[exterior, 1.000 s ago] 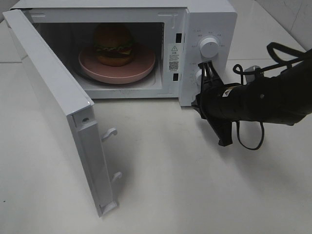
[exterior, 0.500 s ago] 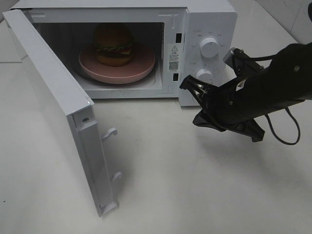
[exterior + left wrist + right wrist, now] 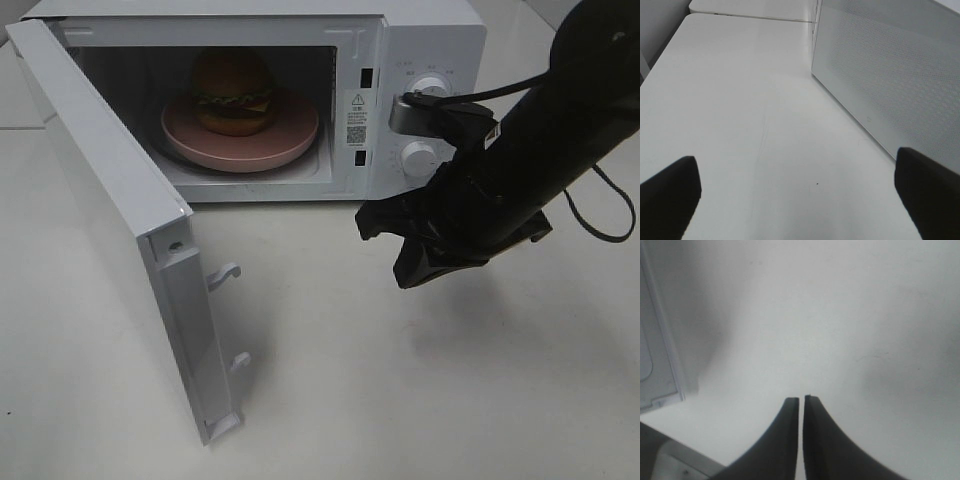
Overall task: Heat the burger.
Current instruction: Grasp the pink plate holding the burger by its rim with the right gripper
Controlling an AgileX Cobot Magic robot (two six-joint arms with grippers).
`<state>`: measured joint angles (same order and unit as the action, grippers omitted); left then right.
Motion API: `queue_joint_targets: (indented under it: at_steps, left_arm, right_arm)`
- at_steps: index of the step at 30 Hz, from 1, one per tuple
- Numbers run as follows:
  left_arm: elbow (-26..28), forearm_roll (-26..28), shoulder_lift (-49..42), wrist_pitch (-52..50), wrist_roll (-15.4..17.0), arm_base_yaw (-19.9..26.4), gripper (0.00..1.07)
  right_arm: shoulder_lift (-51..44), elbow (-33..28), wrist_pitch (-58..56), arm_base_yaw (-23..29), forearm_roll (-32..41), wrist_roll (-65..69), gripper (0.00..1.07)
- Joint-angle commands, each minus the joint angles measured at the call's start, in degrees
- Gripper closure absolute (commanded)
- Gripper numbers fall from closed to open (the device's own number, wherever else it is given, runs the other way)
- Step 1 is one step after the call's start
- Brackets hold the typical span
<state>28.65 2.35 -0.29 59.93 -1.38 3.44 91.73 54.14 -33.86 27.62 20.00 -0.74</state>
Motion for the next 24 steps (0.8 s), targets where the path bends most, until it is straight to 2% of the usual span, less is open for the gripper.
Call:
queue_joint_targets:
  at_steps: [1,2,3,5,7,8,10,11,13,19,21,23,24]
  left_arm:
    - [-0.2,0.1,-1.1,-0.5,0.2,0.1,0.09]
    - [-0.2,0.1,-1.1,-0.5,0.2,0.1,0.09]
    - [-0.2,0.1,-1.1,-0.5,0.2,0.1,0.09]
    - [-0.2,0.1,-1.1,-0.5,0.2,0.1,0.09]
    - [-0.2,0.1,-1.1,-0.5,0.2,0.1,0.09]
    - [-0.2,0.1,-1.1,-0.5,0.2,0.1,0.09]
    - [-0.2,0.1,-1.1,-0.5,0.2,0.1,0.09]
    - [-0.2,0.1,-1.1,-0.5,0.2,0.1,0.09]
    - [-0.2,0.1,-1.1,-0.5,0.2,0.1,0.09]
    - [-0.2,0.1,-1.1,-0.5,0.2,0.1,0.09]
    - [-0.2,0.1,-1.1,-0.5,0.2,0.1,0.09]
    - [-0.2,0.1,-1.1,-0.5,0.2,0.1,0.09]
    - [-0.2,0.1,-1.1,-0.5,0.2,0.1,0.09]
  right_arm:
    - [-0.6,2.2,-6.1,-0.1,-0.3,-10.2,0.99]
    - [-0.6,2.2,-6.1,-0.1,-0.3,-10.2,0.99]
    - [-0.6,3.1,-8.5,-0.1,-0.4,-18.3,0.97]
    - [-0.6,3.5,-9.6,-0.1,-0.4,-22.4,0.97]
    - [-0.6,4.4,-13.0,-0.1,-0.3,-34.0,0.95]
    - [-0.6,4.4,-13.0,-0.1,-0.3,-34.0,0.95]
    - [-0.6,5.4,-16.8,-0.1,-0.4,-50.8,0.91]
    - [-0.6,5.4,-16.8,-0.1,-0.4,-50.8,0.91]
    - [-0.6,5.8,-18.1,-0.1,-0.4,-62.6,0.88]
    - [-0.6,6.2,-18.9,-0.1,-1.8,-75.9,0.84]
    - [-0.6,6.2,-17.6,-0.1,-4.9,-80.8,0.73]
    - [-0.6,6.2,-17.0,-0.1,-5.7,-80.8,0.69]
    - [-0.7,6.2,-15.1,-0.1,-7.2,-80.7,0.61]
